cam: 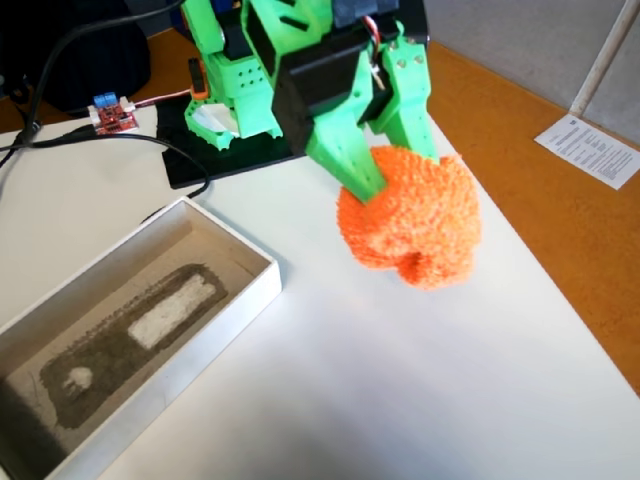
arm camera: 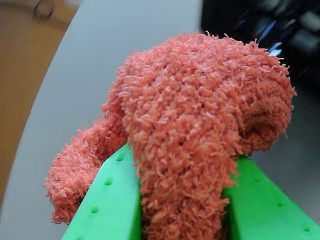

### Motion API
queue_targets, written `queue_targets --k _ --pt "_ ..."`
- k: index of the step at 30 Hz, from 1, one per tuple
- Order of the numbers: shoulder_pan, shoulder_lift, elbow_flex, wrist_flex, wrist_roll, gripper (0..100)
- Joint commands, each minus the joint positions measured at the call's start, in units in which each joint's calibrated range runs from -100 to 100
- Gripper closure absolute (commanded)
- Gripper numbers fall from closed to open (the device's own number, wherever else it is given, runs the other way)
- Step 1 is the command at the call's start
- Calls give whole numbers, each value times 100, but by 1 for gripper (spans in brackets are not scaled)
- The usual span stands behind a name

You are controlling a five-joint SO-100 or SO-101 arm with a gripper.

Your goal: Remove orange objects from table

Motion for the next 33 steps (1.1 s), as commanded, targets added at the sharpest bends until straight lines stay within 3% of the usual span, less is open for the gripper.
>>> queue_targets --k 1,6,10,15,20,22,33 --pt "938 -822 -1007 1283 -88 100" --pt "2298 -1519 -1007 2240 -244 100" --pt "3341 -1770 -726 2305 -278 100" --pt "4257 -1594 253 1137 -195 100" --pt "4331 -386 718 -962 -327 100" --pt "4287 84 466 -1319 -342 100" --pt "4147 924 -474 -987 -347 100"
